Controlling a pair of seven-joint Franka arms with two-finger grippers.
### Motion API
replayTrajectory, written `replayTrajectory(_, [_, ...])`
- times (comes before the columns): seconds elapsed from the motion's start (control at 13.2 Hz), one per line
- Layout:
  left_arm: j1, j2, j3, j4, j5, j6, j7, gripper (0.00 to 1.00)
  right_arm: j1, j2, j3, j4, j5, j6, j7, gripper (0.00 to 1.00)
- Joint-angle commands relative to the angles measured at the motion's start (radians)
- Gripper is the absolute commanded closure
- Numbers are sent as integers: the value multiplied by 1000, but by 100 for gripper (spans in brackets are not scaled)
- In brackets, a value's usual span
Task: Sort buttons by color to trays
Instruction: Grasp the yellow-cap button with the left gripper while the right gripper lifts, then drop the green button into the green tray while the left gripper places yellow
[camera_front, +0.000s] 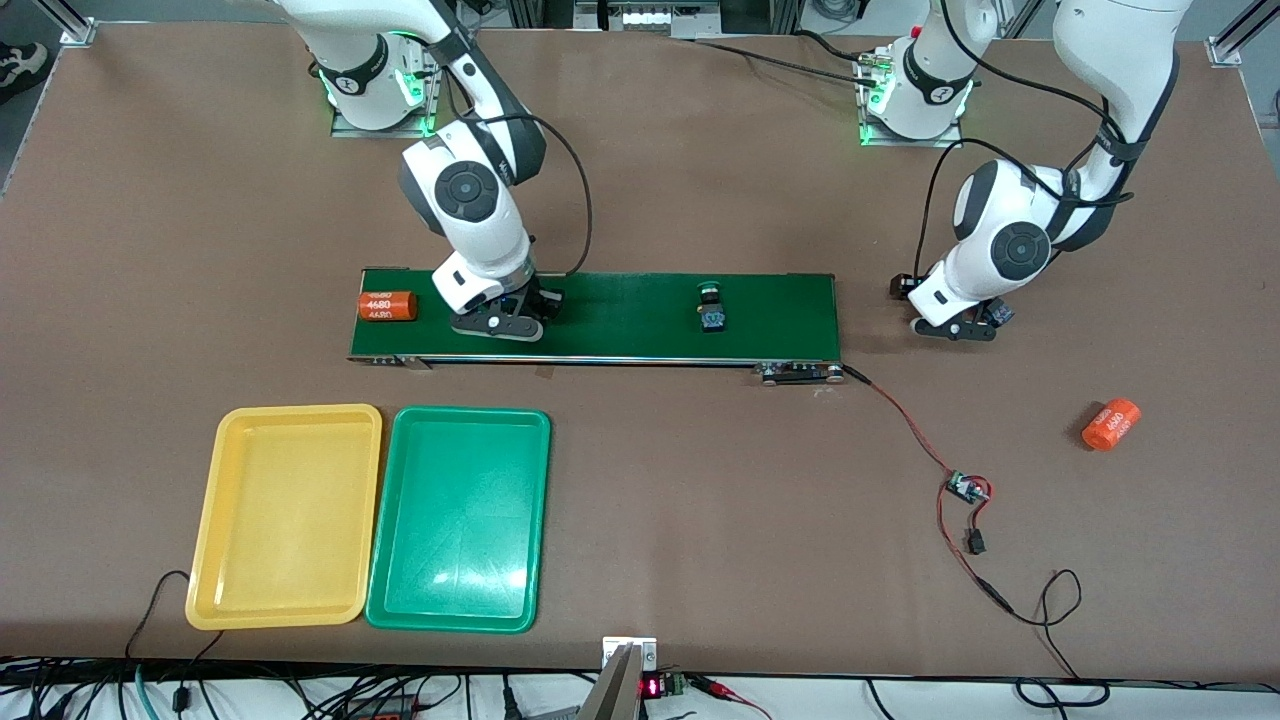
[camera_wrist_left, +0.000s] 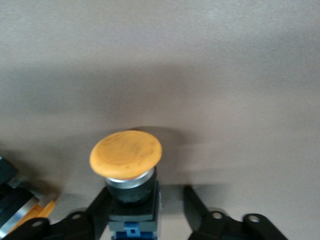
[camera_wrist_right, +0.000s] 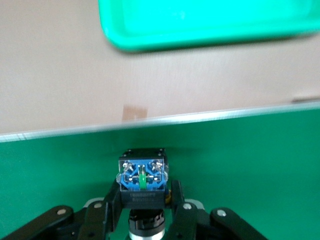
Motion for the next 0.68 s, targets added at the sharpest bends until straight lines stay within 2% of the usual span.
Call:
replayTrajectory(0.0, [12, -37, -2, -18, 19, 3, -27, 89, -34, -30, -39, 149, -10, -128, -103, 100])
replayTrajectory(0.08, [12, -55, -2, -13, 21, -3, -29, 96, -63, -24, -47, 209, -4, -162, -163, 100])
replayTrajectory(0.3, [5, -118, -28, 48, 19, -99, -43, 96, -141, 14, -47, 277, 7, -155, -292, 100])
replayTrajectory(0.38, [0, -124, -69, 86, 19, -148, -43, 93, -163, 39, -47, 283, 7, -144, -329, 100])
replayTrajectory(0.53, [-11, -114, -181, 185, 6, -244, -49, 93, -192, 115, -47, 312, 10, -95, -425, 100])
replayTrajectory(0.61, [-30, -95, -212, 238, 3, -261, -87, 93, -207, 148, -47, 324, 11, -92, -473, 100])
